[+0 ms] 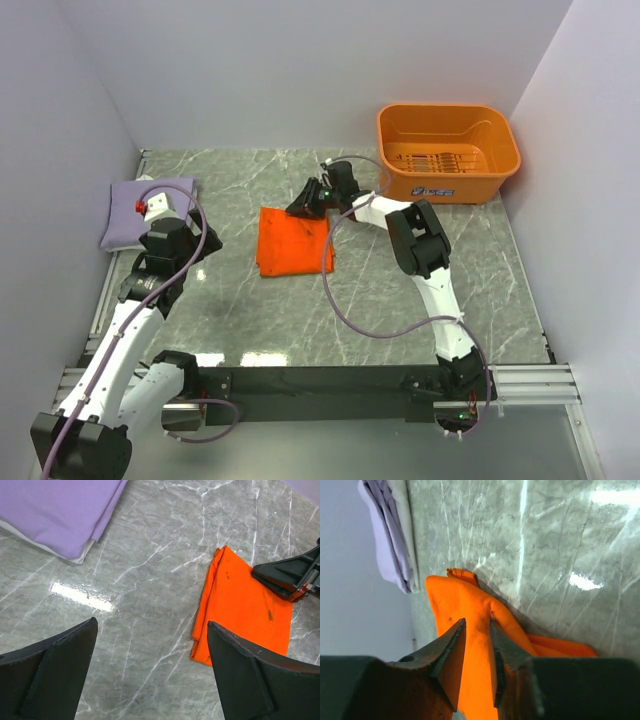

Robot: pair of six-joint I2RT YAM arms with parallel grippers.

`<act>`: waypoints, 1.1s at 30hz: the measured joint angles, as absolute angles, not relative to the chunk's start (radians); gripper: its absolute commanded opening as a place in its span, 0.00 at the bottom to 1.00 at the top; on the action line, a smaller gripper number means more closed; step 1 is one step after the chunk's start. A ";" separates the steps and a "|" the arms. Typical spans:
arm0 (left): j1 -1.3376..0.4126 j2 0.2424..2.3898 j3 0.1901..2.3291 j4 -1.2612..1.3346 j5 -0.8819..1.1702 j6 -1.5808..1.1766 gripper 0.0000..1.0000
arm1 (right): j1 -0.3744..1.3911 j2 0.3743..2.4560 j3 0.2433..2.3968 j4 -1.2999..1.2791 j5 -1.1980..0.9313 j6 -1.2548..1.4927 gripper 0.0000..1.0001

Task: Fold and stack the t-shirts
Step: Fold the tshirt

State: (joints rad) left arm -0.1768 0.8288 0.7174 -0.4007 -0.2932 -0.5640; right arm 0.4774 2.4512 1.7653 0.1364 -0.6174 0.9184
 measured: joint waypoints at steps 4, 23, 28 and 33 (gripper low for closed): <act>-0.173 0.829 0.717 -0.401 -0.286 -0.564 0.96 | 0.482 2.391 1.745 0.070 -0.580 0.832 0.44; 0.046 0.967 0.717 -0.385 -0.080 -0.611 0.97 | 0.933 2.053 1.675 -0.393 -0.139 0.137 0.62; 0.101 1.008 0.717 -0.386 -0.044 -0.624 0.96 | 0.988 2.133 1.681 -0.433 -0.064 0.082 0.60; 0.116 1.027 0.717 -0.386 -0.029 -0.629 0.96 | 1.003 2.211 1.691 -0.445 0.004 0.047 0.56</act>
State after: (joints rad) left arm 0.1162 1.0267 0.7174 -0.3862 -0.0288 -0.6292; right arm 1.0031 2.2112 1.6913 -0.4450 0.0036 0.0471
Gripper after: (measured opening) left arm 0.967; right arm 0.578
